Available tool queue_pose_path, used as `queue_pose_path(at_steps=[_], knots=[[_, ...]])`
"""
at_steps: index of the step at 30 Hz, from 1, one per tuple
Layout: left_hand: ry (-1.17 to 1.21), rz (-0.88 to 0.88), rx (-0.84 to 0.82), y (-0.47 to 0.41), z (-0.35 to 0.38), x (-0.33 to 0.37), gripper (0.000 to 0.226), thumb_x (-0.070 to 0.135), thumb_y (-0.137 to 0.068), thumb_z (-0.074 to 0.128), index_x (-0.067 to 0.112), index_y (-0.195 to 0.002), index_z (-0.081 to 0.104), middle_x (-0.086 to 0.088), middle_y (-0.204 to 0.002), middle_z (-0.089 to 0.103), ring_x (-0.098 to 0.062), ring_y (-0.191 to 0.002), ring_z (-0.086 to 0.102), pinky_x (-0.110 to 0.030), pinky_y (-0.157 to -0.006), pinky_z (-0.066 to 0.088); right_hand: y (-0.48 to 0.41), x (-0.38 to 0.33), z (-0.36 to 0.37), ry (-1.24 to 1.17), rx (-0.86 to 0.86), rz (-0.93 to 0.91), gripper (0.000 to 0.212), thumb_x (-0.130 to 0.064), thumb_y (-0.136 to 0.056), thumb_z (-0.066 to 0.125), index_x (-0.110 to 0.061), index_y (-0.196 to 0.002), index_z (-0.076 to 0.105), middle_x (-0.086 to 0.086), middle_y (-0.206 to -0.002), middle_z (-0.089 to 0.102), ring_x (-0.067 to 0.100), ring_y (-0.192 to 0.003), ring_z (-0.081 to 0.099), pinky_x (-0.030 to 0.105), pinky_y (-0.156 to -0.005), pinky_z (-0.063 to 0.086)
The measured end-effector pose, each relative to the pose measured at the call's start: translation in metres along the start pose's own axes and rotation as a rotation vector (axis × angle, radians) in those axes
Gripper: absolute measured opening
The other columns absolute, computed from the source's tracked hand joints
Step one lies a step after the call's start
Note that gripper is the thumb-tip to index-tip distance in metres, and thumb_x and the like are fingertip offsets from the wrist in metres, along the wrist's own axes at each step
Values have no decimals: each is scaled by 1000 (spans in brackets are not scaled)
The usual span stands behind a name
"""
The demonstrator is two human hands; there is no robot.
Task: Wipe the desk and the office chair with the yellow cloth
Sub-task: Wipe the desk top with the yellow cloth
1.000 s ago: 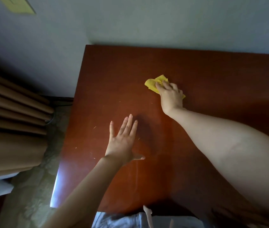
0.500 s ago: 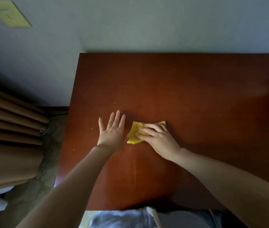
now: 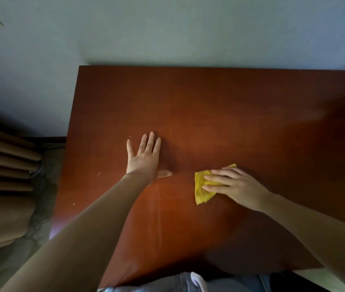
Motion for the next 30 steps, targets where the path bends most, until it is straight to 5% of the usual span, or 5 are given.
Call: queue_pose_path(at_steps=[3, 9, 19, 25, 30], knots=[[-75, 13, 23, 0, 0, -3, 110, 79, -77, 37, 16, -150, -15, -5, -158, -19, -22, -147, -14, -62, -110, -11, -8, 36, -7, 88, -1, 104, 68, 4, -66, 80, -29, -123, 63, -6, -132, 58, 21, -117, 58, 41, -84, 50], [-72, 34, 83, -3, 1, -5, 113, 82, -73, 39, 16, -151, -10, -5, -160, -12, -24, -148, -7, -62, -109, -12, -61, 93, -16, 41, 49, 320, 56, 2, -75, 74, -24, -123, 63, 1, -131, 59, 29, -116, 58, 48, -82, 48], [-32, 25, 73, -4, 3, -5, 115, 79, -73, 46, 16, -151, -11, -6, -160, -14, -24, -147, -8, -62, -110, -10, -205, 152, -19, 27, 19, 625, 50, -10, -98, 40, -33, -143, 37, -2, -153, 31, 29, -128, 35, 42, -94, 35], [-5, 1, 49, -6, 3, -2, 117, 76, -72, 51, 16, -151, -12, -6, -159, -16, -24, -147, -10, -62, -109, -13, -263, 147, -15, -5, -82, 670, 62, -3, -94, 37, -33, -147, 25, -1, -157, 17, 30, -136, 23, 44, -102, 29], [-12, -3, 23, -6, -1, -1, 117, 74, -72, 53, 15, -151, -10, -6, -160, -12, -25, -147, -8, -61, -111, -10, -258, 111, -14, -23, -106, 450, 57, -7, -97, 32, -37, -146, 28, -5, -158, 17, 22, -141, 17, 43, -107, 24]])
Point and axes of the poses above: each hand's wrist, its own y-axis away from the middle knuckle, its own z-axis out of the palm, x = y × z, the point moved 6 cm from there along -y, towards the middle knuckle
